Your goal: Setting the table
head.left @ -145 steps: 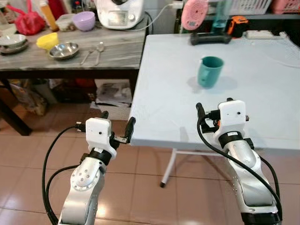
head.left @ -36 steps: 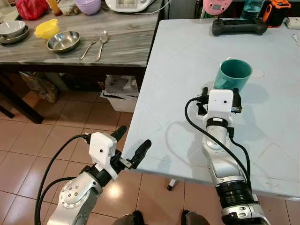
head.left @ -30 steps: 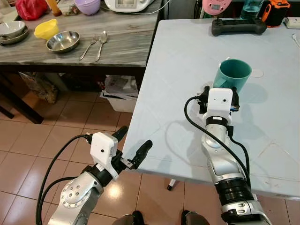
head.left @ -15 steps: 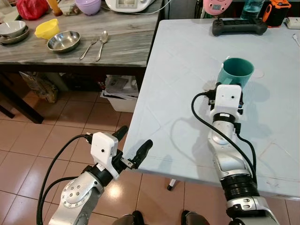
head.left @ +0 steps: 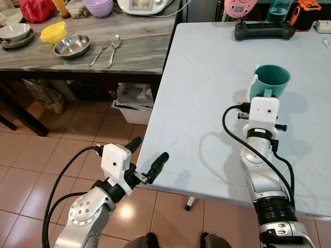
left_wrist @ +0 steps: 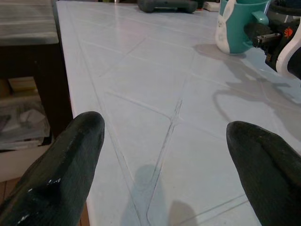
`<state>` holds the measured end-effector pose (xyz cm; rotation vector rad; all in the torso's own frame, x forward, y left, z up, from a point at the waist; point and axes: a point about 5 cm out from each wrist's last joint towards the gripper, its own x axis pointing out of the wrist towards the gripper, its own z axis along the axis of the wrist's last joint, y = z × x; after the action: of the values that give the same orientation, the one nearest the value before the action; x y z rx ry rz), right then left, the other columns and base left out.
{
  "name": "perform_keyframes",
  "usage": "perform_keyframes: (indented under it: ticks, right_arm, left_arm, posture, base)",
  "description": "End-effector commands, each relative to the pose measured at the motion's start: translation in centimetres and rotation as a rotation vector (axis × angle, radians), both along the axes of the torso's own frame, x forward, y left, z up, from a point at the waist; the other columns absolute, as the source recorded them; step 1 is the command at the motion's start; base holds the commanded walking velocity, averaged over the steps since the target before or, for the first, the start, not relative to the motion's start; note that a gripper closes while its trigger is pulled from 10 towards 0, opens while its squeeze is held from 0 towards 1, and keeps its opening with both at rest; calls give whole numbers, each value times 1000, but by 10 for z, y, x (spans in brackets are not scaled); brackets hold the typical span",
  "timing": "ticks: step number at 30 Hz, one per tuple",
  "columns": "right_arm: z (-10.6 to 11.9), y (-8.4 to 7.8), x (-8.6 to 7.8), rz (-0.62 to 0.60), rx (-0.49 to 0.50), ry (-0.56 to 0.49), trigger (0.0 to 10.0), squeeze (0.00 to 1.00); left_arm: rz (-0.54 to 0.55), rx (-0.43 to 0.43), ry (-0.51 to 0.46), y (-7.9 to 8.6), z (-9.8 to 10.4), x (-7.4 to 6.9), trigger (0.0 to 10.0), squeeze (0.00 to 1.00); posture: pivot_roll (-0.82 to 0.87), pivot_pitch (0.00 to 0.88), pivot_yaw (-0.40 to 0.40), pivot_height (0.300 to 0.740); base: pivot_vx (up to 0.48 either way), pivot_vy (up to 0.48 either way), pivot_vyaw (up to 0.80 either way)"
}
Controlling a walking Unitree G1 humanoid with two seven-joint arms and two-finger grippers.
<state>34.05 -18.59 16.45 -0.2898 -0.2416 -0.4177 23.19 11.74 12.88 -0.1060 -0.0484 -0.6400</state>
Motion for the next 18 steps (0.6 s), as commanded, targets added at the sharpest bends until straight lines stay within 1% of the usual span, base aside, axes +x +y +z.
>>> perform_keyframes:
  ticks: [1, 6, 9, 10, 11, 13, 14, 15, 16, 17, 18]
  right_arm:
    - [1, 1, -1, 5, 10, -9, 0, 0]
    - [3, 2, 1, 20, 6, -11, 0, 0]
    - [4, 4, 3, 46, 12, -9, 0, 0]
    - [4, 6, 3, 65, 23, -7, 0, 0]
    - [6, 11, 4, 111, 50, -6, 0, 0]
    - [7, 13, 4, 134, 62, -6, 0, 0]
    - [9, 16, 4, 157, 69, -7, 353, 0]
    - [13, 24, 3, 222, 95, -13, 3098, 0]
    - [16, 28, 3, 252, 104, -16, 3725, 0]
    - [18, 32, 2, 293, 119, -18, 8941, 0]
    - [21, 38, 0, 342, 126, -24, 10000, 0]
  left_arm:
    - [7, 24, -1, 3, -2, 0, 10000, 0]
    - [11, 28, -10, 2, 1, 3, 10000, 0]
    - [31, 39, -19, 3, 1, 4, 10000, 0]
    - [40, 40, -21, 3, 1, 5, 10000, 0]
    - [65, 38, -28, 6, 1, 6, 10000, 0]
    - [78, 37, -32, 7, 2, 7, 10000, 0]
    - [94, 38, -36, 9, 3, 8, 10000, 0]
    - [132, 38, -45, 13, 4, 12, 10000, 0]
    - [154, 38, -47, 16, 5, 13, 10000, 0]
    - [183, 38, -46, 18, 5, 15, 10000, 0]
    - [228, 46, -46, 22, 5, 19, 10000, 0]
  posture:
    - [-80, 177, 136, 740]
    - [-79, 170, 131, 740]
    - [-75, 164, 126, 740]
    - [-74, 160, 123, 740]
    - [-74, 155, 120, 740]
    - [-74, 155, 120, 740]
    - [-74, 154, 119, 740]
    - [-75, 149, 113, 740]
    - [-75, 149, 113, 740]
    - [-73, 146, 107, 740]
    - [-72, 145, 105, 740]
  base:
    - [0, 0, 0]
    - [0, 0, 0]
    - [0, 0, 0]
    - [0, 0, 0]
    - [0, 0, 0]
    - [0, 0, 0]
    - [0, 0, 0]
    - [0, 0, 0]
    - [0, 0, 0]
    - [0, 0, 0]
    - [0, 0, 0]
